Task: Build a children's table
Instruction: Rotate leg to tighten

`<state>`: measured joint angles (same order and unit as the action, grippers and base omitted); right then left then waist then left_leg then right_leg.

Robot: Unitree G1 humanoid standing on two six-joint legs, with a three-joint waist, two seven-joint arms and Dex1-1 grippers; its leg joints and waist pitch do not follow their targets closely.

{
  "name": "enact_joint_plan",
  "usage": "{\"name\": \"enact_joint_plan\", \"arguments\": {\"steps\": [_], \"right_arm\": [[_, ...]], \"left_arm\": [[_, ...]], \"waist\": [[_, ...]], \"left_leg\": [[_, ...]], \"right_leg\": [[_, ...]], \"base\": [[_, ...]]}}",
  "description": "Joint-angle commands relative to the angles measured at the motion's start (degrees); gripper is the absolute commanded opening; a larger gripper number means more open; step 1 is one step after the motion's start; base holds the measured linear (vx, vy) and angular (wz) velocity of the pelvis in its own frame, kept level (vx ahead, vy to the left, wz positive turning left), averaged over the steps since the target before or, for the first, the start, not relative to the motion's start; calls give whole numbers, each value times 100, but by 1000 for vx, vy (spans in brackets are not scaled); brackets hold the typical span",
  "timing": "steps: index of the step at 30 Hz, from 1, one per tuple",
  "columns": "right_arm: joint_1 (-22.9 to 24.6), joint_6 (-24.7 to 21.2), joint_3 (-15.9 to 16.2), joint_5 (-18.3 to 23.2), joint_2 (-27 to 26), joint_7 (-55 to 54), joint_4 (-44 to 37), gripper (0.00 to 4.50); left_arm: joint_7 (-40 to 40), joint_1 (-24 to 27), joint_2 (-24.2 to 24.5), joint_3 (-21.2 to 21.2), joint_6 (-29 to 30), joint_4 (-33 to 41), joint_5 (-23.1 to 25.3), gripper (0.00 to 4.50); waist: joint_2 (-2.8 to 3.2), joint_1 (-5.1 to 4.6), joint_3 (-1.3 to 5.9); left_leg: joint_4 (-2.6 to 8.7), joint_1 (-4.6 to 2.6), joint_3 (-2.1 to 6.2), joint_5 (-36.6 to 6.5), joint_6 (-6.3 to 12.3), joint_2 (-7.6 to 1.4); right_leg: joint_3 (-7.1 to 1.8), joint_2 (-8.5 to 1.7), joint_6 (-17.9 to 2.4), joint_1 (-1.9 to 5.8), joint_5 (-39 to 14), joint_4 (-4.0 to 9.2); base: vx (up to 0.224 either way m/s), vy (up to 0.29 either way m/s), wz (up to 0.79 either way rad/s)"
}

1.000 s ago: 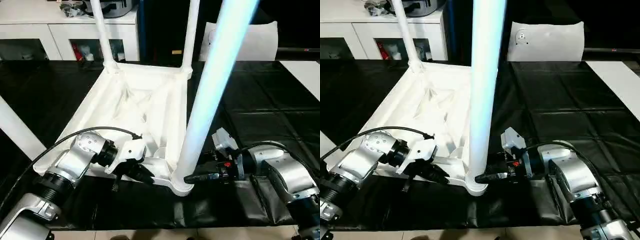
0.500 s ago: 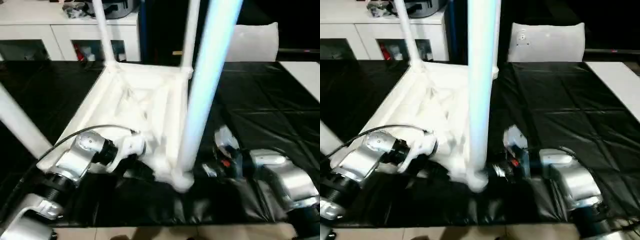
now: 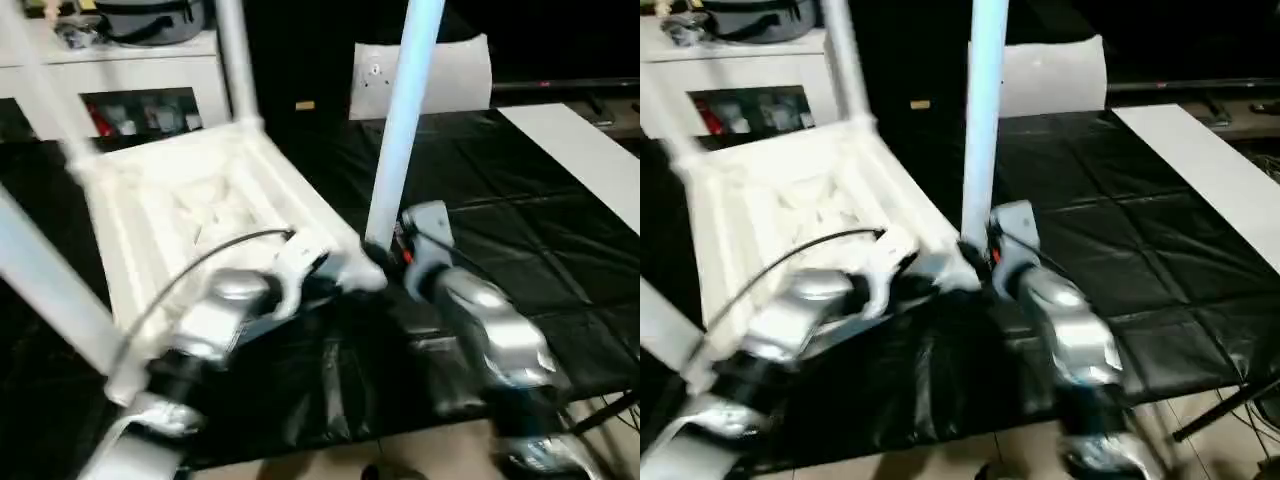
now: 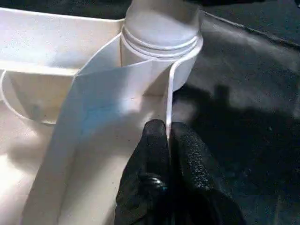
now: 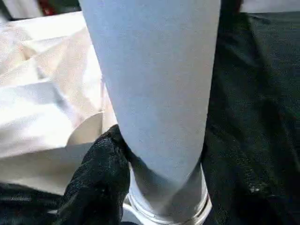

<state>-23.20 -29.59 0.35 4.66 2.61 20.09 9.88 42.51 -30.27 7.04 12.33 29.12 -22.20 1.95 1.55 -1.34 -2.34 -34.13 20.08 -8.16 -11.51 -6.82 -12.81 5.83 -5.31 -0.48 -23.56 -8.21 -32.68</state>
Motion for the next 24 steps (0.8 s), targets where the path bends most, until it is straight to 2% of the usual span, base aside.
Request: {"name": "enact_joint_plan", "arguments": {"steps": [1, 3, 5, 6, 9, 11, 13, 14, 16, 17, 20, 21, 24], "right_arm": [[19, -154, 554, 336, -382, 369, 68, 247], [127, -12, 564, 355, -328, 492, -78, 279], [258, 130, 586, 331, -176, 631, -228, 294], [288, 162, 587, 325, -137, 658, -256, 301], [458, 272, 538, 349, 14, 834, -435, 325], [556, 355, 546, 425, 131, 1043, -555, 340], [791, 544, 615, 612, 510, 1694, -841, 358], [911, 678, 739, 692, 800, 2190, -999, 373], [1012, 633, 770, 845, 1092, 2692, -1139, 382], [1053, 558, 758, 987, 1330, 3081, -1213, 403], [1074, 500, 824, 1139, 1904, 3900, -1281, 403], [1069, 501, 835, 1148, 1955, 3970, -1282, 403], [1043, 545, 884, 1231, 2236, 4361, -1249, 403]], "left_arm": [[-105, -291, -212, 29, -119, 337, -164, 0], [126, -197, -34, 154, -197, 461, -150, 0], [313, -111, 142, 226, -279, 536, -161, 0], [354, -95, 180, 241, -290, 550, -159, 0], [590, 3, 365, 331, -456, 624, -89, 0], [752, 38, 468, 375, -553, 656, -99, 0], [1197, 104, 743, 490, -674, 718, -179, 0], [1580, 141, 924, 609, -1004, 738, -213, 0], [1967, 185, 1114, 707, -1044, 802, -276, 0], [2254, 187, 1258, 782, -1193, 793, -295, 0], [2718, 155, 1541, 878, -1522, 695, -305, 0], [2780, 151, 1567, 884, -1548, 685, -317, 0], [3092, 128, 1723, 945, -1728, 638, -369, 0]], "waist": [[-28, 49, 360], [-22, 76, 390], [-31, 92, 395], [-41, 118, 410], [-36, 131, 395], [-25, 150, 380], [-30, 190, 363], [-23, 228, 356], [-15, 245, 344], [-16, 272, 343], [-38, 355, 320], [-22, 376, 319], [-62, 418, 335]], "left_leg": [[428, 81, -89, -1419, 318, 106], [417, 111, -106, -1003, 381, 101], [396, 118, -125, -800, 438, 102], [391, 114, -127, -655, 473, 97], [395, 110, -139, -522, 515, 89], [406, 85, -144, -660, 492, 79], [424, 60, -150, -852, 479, 57], [431, 58, -146, -951, 485, 61], [443, 39, -150, -1066, 488, 40], [440, 24, -151, -1125, 482, 42], [451, 0, -157, -1294, 449, 26], [452, -11, -162, -1297, 421, 23], [452, 20, -152, -1192, 388, 27]], "right_leg": [[-131, -159, -614, 334, -2412, 454], [-179, -167, -862, 378, -1737, 358], [-203, -164, -1006, 384, -1409, 311], [-208, -177, -1063, 411, -1267, 280], [-220, -162, -1155, 408, -1087, 263], [-219, -161, -1149, 393, -1255, 286], [-226, -163, -1063, 385, -1486, 310], [-224, -167, -989, 386, -1621, 332], [-234, -166, -984, 355, -1684, 334], [-232, -161, -971, 353, -1783, 340], [-245, -161, -929, 326, -2017, 363], [-260, -173, -956, 311, -2012, 352], [-259, -188, -947, 347, -1982, 332]], "base": [[0, 0, 0], [0, 0, 0], [0, 0, 0], [0, 0, 0], [0, 0, 0], [0, 0, 0], [0, 0, 0], [0, 0, 0], [0, 0, 0], [0, 0, 0], [0, 0, 0], [0, 0, 0], [0, 0, 0]]}}
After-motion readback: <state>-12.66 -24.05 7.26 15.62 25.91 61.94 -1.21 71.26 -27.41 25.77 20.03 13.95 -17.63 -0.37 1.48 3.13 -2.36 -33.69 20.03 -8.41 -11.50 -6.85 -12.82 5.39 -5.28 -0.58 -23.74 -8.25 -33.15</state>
